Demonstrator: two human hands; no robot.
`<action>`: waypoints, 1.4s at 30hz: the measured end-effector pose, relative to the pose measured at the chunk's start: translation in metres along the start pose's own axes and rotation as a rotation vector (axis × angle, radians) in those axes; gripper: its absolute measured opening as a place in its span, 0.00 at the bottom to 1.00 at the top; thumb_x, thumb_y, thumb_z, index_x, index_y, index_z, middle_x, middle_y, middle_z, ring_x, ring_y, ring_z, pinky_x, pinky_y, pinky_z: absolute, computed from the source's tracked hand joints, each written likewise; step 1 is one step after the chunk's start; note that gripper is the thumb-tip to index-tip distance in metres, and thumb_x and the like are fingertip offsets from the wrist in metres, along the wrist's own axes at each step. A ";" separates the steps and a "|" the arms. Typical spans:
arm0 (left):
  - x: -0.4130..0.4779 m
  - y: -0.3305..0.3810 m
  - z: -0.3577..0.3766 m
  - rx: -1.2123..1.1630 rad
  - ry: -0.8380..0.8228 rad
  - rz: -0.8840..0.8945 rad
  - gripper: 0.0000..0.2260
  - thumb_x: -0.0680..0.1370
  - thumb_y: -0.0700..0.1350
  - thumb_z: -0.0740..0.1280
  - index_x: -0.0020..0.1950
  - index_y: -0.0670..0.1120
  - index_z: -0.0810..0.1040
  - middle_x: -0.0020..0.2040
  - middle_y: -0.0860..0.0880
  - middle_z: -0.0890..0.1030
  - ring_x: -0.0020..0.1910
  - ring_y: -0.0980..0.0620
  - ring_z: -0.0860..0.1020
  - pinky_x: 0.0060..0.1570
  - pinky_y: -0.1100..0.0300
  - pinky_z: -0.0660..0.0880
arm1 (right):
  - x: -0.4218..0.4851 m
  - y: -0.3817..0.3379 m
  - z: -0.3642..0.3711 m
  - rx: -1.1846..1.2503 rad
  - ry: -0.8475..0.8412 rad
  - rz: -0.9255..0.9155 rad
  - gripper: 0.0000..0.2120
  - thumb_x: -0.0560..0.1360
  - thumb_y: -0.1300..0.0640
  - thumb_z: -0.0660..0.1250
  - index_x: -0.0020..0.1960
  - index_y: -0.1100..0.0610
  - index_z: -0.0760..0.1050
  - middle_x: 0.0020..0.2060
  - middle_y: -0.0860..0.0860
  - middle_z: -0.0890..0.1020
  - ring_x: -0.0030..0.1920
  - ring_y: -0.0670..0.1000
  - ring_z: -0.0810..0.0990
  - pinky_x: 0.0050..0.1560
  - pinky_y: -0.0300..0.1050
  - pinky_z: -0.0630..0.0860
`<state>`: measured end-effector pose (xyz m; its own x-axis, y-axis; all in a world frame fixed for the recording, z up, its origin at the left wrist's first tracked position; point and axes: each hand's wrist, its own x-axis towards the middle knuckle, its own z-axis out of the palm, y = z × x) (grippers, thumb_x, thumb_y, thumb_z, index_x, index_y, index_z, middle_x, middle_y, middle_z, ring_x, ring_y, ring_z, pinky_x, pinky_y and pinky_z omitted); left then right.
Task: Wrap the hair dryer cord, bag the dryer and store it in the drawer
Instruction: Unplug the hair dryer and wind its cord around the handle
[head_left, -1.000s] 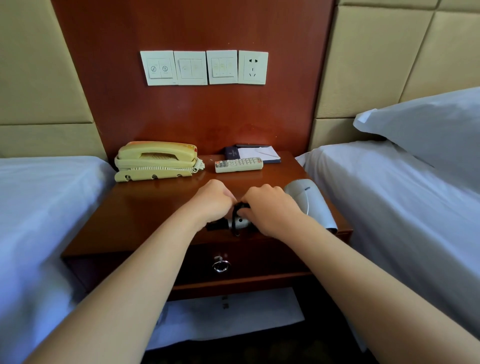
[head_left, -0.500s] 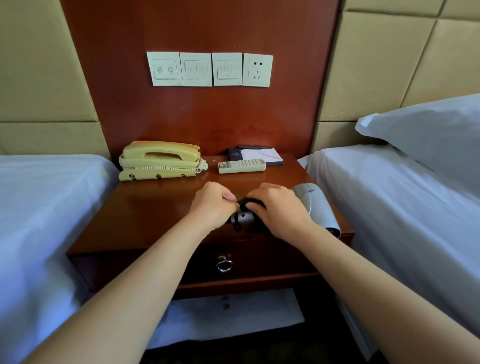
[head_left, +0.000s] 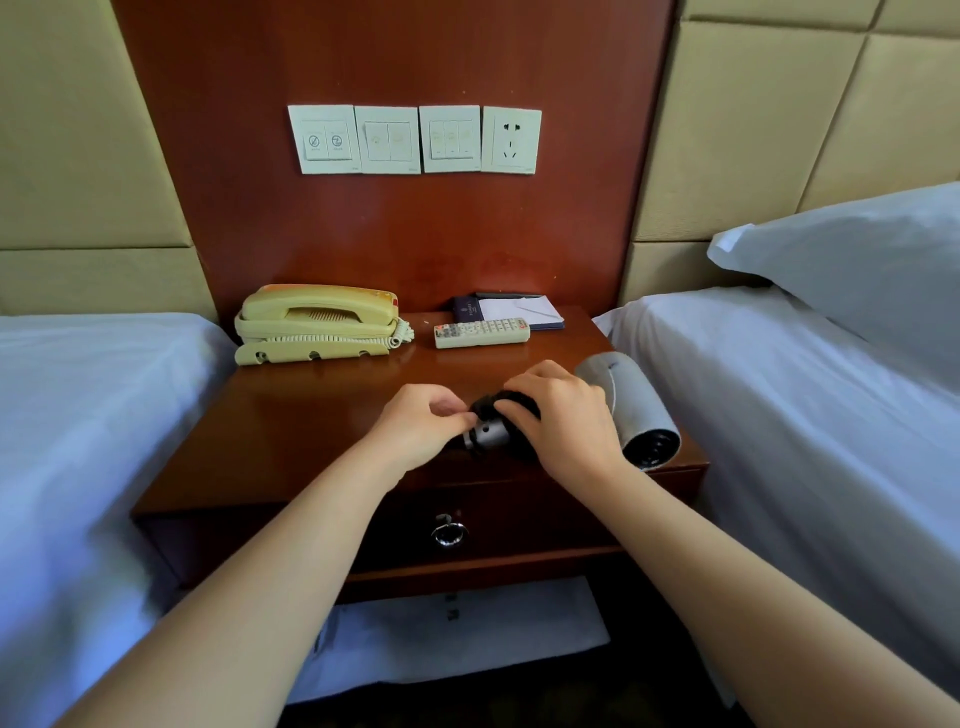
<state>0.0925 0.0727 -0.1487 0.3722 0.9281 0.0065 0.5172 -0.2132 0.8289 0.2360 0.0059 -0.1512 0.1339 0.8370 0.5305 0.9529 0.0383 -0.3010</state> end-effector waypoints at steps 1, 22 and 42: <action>-0.001 0.002 0.000 0.004 -0.004 0.016 0.06 0.75 0.45 0.69 0.48 0.44 0.82 0.48 0.48 0.81 0.49 0.51 0.76 0.43 0.61 0.69 | -0.002 0.002 -0.001 0.019 0.007 0.015 0.11 0.77 0.50 0.63 0.55 0.52 0.80 0.52 0.49 0.79 0.50 0.55 0.80 0.42 0.46 0.72; -0.009 0.005 0.012 0.201 0.040 -0.020 0.17 0.71 0.49 0.71 0.32 0.44 0.67 0.30 0.49 0.71 0.29 0.50 0.69 0.29 0.58 0.62 | 0.017 0.013 0.014 0.394 -0.022 0.169 0.12 0.79 0.57 0.59 0.52 0.56 0.81 0.36 0.55 0.82 0.38 0.54 0.78 0.39 0.45 0.70; -0.002 -0.010 0.023 0.157 0.229 0.121 0.13 0.76 0.51 0.66 0.57 0.46 0.77 0.52 0.47 0.81 0.50 0.49 0.78 0.52 0.56 0.74 | 0.013 0.017 0.032 0.680 -0.219 0.370 0.19 0.79 0.48 0.52 0.38 0.55 0.74 0.36 0.51 0.79 0.43 0.53 0.78 0.57 0.61 0.74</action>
<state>0.1041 0.0656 -0.1694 0.2637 0.9341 0.2408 0.5990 -0.3543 0.7181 0.2448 0.0347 -0.1752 0.2850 0.9458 0.1558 0.4729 0.0027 -0.8811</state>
